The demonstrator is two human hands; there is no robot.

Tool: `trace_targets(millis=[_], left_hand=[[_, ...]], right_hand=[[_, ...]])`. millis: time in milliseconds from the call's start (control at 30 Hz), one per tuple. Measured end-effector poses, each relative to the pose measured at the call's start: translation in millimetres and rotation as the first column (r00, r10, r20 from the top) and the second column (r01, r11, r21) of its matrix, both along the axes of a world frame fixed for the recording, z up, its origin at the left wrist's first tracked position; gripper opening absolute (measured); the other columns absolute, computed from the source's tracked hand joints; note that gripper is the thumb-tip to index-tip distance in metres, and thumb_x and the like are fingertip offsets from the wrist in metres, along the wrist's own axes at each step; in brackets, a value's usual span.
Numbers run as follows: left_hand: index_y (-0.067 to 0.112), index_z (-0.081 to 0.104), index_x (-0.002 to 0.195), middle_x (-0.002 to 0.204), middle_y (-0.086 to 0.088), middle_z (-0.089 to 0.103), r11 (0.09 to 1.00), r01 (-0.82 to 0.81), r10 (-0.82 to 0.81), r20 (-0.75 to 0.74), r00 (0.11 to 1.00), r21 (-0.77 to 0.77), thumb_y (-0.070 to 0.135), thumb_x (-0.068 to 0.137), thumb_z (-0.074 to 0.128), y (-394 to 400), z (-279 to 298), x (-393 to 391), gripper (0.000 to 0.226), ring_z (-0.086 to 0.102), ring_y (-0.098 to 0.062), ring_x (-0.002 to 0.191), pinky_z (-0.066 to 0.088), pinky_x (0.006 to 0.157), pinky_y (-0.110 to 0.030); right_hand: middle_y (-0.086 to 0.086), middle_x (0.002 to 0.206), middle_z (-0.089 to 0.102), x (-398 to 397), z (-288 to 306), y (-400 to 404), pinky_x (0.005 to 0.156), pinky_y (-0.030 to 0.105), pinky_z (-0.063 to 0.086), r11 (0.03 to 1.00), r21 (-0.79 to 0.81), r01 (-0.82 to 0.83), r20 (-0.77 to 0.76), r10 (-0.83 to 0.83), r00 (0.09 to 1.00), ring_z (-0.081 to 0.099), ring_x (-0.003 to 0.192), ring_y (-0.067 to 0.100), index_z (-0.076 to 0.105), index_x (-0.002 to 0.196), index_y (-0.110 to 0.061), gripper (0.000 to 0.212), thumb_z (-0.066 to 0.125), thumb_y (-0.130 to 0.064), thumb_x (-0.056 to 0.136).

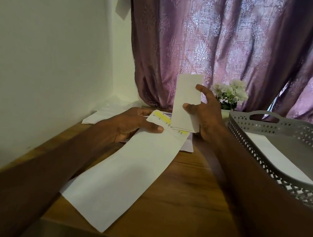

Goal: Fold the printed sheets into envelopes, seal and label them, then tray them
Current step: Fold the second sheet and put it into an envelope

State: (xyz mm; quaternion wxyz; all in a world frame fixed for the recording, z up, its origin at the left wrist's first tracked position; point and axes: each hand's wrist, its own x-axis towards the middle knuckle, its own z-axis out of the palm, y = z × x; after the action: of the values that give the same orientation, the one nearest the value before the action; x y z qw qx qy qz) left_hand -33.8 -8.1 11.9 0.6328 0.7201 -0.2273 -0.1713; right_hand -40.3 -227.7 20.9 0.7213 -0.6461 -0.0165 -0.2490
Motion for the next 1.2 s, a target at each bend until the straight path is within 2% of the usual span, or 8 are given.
trace_targets(millis=[67, 233, 367, 567, 800, 933, 1067, 1200], left_hand=[[0.021, 0.07, 0.114, 0.107, -0.001, 0.08, 1.0, 0.0, 0.0, 0.002, 1.0, 0.006, 0.0, 0.088, 0.075, -1, 1, -1, 0.034, 0.078, -0.019, 0.092, 0.062, 0.073, -0.027], [0.02, 0.071, 0.118, 0.115, -0.005, 0.078, 1.0, 0.017, -0.017, -0.014, 1.0, -0.014, -0.001, 0.087, 0.076, -3, -1, -3, 0.038, 0.077, -0.025, 0.102, 0.063, 0.085, -0.032], [0.021, 0.07, 0.118, 0.112, -0.002, 0.079, 0.999, 0.046, -0.046, -0.007, 0.999, -0.01, 0.001, 0.089, 0.074, -6, -1, -7, 0.036, 0.077, -0.021, 0.099, 0.062, 0.079, -0.028], [0.025, 0.069, 0.114, 0.106, 0.007, 0.08, 0.999, 0.012, -0.014, 0.052, 0.999, 0.041, 0.005, 0.089, 0.076, -7, -1, -7, 0.033, 0.077, -0.015, 0.099, 0.061, 0.086, -0.027], [0.026, 0.068, 0.113, 0.104, 0.011, 0.08, 0.998, 0.022, -0.026, 0.072, 0.997, 0.05, 0.006, 0.091, 0.074, -7, -2, -8, 0.03, 0.077, -0.012, 0.099, 0.06, 0.091, -0.028], [0.025, 0.068, 0.114, 0.104, 0.009, 0.08, 0.999, 0.02, -0.022, 0.07, 0.997, 0.036, 0.007, 0.093, 0.071, -7, -2, -7, 0.028, 0.077, -0.013, 0.097, 0.061, 0.084, -0.025], [0.023, 0.069, 0.117, 0.111, 0.002, 0.079, 0.999, -0.023, 0.021, 0.061, 0.998, 0.032, 0.011, 0.092, 0.074, -7, -3, -3, 0.028, 0.077, -0.021, 0.1, 0.062, 0.081, -0.03], [0.023, 0.066, 0.124, 0.115, -0.002, 0.078, 0.998, -0.051, 0.049, 0.048, 0.998, 0.042, 0.018, 0.09, 0.077, -6, -4, -1, 0.036, 0.076, -0.026, 0.103, 0.062, 0.089, -0.039]], right_hand=[[0.015, 0.109, 0.073, 1, 0, 0, 0.082, 0.057, 0.061, 1.0, -0.006, -0.009, -0.008, 0.009, 1.0, 0.071, 0.099, 0.035, 0.063, 0.125, -0.036, 0.067, 0.078, 0.008, 0.077], [0.011, 0.109, 0.074, 4, -3, 1, 0.08, 0.049, 0.063, 0.998, -0.039, -0.05, -0.02, 0.049, 0.999, 0.072, 0.094, 0.029, 0.068, 0.122, -0.034, 0.061, 0.078, 0.007, 0.078], [0.009, 0.112, 0.074, 11, -5, 2, 0.081, 0.045, 0.063, 0.997, -0.056, -0.053, -0.038, 0.051, 0.998, 0.073, 0.098, 0.032, 0.077, 0.109, -0.026, 0.046, 0.078, 0.007, 0.076], [0.008, 0.105, 0.077, 16, -8, 4, 0.085, 0.054, 0.061, 0.995, -0.084, -0.061, -0.06, 0.056, 0.997, 0.073, 0.097, 0.034, 0.079, 0.103, -0.023, 0.038, 0.079, 0.004, 0.076], [0.01, 0.102, 0.078, 14, -10, 6, 0.086, 0.053, 0.061, 0.993, -0.062, -0.104, -0.052, 0.101, 0.994, 0.074, 0.097, 0.035, 0.078, 0.107, -0.019, 0.036, 0.078, 0.003, 0.078], [0.009, 0.11, 0.077, 19, -13, 10, 0.092, 0.054, 0.059, 0.983, -0.081, -0.167, -0.074, 0.161, 0.984, 0.072, 0.104, 0.035, 0.079, 0.107, -0.024, 0.026, 0.078, -0.01, 0.085], [0.004, 0.123, 0.073, 18, -12, 17, 0.099, 0.042, 0.056, 0.972, -0.128, -0.197, -0.07, 0.189, 0.979, 0.068, 0.115, 0.026, 0.075, 0.118, -0.024, 0.023, 0.068, -0.02, 0.097], [-0.002, 0.126, 0.072, 16, -13, 19, 0.105, 0.044, 0.052, 0.965, -0.146, -0.219, -0.109, 0.205, 0.973, 0.067, 0.116, 0.023, 0.073, 0.123, -0.029, 0.027, 0.066, -0.035, 0.098]])
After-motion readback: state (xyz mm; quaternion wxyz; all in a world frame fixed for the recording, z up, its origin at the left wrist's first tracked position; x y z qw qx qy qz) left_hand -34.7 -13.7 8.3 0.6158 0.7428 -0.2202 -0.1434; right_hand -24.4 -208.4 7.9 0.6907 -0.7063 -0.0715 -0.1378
